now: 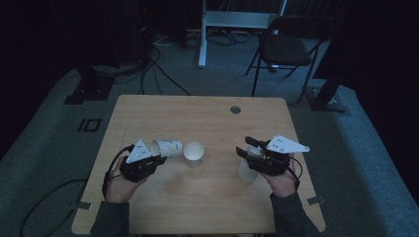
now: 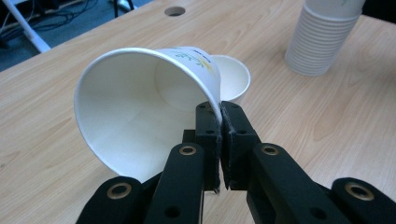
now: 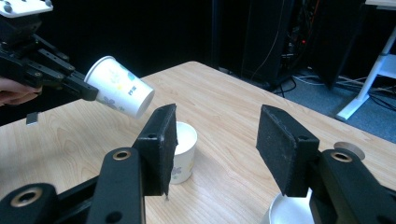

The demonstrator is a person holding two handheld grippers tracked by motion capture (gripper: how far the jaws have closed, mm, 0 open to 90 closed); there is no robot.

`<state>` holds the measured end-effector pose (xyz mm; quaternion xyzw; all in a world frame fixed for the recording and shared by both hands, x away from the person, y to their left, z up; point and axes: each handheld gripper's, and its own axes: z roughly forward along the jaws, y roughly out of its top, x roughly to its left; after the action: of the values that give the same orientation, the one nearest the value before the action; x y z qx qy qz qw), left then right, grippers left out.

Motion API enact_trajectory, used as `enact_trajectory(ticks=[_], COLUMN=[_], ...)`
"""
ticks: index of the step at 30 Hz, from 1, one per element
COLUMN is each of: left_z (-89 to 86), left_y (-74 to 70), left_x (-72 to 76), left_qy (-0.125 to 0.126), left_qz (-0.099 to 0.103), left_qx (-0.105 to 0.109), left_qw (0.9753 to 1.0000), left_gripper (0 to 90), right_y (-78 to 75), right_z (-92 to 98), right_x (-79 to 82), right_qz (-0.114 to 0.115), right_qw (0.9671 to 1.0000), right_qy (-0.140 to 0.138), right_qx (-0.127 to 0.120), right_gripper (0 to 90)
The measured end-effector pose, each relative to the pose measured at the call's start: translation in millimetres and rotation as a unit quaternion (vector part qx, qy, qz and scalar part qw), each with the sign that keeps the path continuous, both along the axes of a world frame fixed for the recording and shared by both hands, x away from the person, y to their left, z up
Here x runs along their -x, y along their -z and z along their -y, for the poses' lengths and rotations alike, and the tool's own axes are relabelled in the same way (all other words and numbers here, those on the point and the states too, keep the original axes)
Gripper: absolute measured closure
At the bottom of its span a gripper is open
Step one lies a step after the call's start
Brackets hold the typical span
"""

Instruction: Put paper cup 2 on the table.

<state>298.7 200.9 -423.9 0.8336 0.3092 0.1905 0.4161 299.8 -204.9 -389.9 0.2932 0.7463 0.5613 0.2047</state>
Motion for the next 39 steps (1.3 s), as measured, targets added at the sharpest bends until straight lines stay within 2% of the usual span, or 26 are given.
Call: enact_trajectory(ticks=[9,17,21,22,24,27,34,36,39], left_z=[5.8,14.8,16.3,16.7,18.3,17.5,18.7,20.2,22.5], left_y=[7.2,15.3,17.9,18.9,20.8,23.2,27.4,28.5,29.9], left_x=[-7.7,-14.6,-16.8,-17.3,-18.0,-19.5,-22.8,-24.6,-26.9], left_qy=[-0.010,-0.024,-0.027,-0.029,-0.033,-0.034,-0.030,-0.029,-0.026], left_qz=[-0.016,-0.028,-0.035,-0.038,-0.040,-0.051,-0.064,-0.067,-0.074], left_qx=[-0.034,-0.077,-0.088,-0.093,-0.121,-0.137,-0.144,-0.156,-0.160], left_qw=[0.9993,0.9964,0.9951,0.9945,0.9912,0.9887,0.9870,0.9851,0.9840], left_gripper=[86.9,86.9,86.9,86.9,86.9,86.8,86.7,86.5,86.3], right_y=[2.2,2.1,2.2,2.2,2.3,2.5,2.9,2.7,2.6], right_z=[-0.2,0.3,-0.1,-0.2,-0.3,-0.7,-1.9,-1.5,-0.8], right_x=[0.5,0.5,0.4,0.3,0.1,-0.1,-0.6,-0.7,-0.7], right_qz=[0.000,0.000,-0.001,-0.001,-0.001,-0.002,-0.002,-0.002,-0.002], right_qw=[1.0000,1.0000,1.0000,1.0000,1.0000,1.0000,1.0000,1.0000,1.0000], right_qy=[-0.002,-0.001,-0.002,-0.002,-0.002,-0.003,-0.004,-0.003,-0.003], right_qx=[0.000,0.000,0.001,0.001,0.000,0.001,0.002,0.001,0.001], right_gripper=[47.2,47.2,47.2,47.2,47.2,47.2,47.2,47.2,47.2])
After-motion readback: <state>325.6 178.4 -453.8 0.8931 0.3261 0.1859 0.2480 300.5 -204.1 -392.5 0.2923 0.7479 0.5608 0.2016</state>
